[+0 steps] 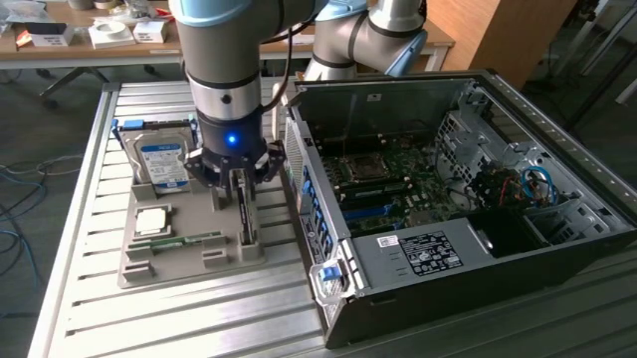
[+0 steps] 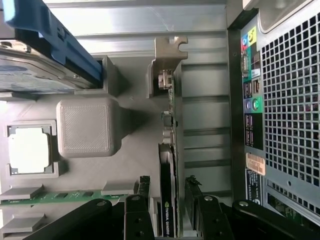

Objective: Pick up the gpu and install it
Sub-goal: 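Pick up the gpu and move the gpu toward the slot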

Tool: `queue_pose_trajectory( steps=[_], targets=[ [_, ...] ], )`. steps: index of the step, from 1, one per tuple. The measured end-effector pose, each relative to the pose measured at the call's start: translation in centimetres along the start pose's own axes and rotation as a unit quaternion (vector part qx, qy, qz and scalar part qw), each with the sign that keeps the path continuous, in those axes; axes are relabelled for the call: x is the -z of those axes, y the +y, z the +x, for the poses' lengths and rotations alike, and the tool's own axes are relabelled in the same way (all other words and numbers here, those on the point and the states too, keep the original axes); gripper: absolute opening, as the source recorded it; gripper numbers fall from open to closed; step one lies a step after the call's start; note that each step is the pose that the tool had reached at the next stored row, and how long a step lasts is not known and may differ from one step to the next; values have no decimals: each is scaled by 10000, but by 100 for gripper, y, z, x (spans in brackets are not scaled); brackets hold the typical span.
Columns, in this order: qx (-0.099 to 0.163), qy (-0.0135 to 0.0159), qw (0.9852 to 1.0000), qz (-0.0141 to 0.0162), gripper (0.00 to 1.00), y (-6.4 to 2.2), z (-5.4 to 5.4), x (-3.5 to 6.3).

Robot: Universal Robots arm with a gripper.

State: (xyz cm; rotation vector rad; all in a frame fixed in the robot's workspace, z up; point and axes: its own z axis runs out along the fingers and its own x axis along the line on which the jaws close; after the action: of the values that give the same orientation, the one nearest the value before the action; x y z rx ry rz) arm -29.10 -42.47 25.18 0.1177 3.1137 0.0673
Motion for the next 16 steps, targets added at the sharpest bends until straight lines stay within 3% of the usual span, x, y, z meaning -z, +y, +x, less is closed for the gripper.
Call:
queue_pose_trajectory(
  steps=[11,16],
  targets=[
    [0,-1,10000,0,42,-6,4,-147],
    [0,-1,10000,0,42,-6,3,-154]
  ],
)
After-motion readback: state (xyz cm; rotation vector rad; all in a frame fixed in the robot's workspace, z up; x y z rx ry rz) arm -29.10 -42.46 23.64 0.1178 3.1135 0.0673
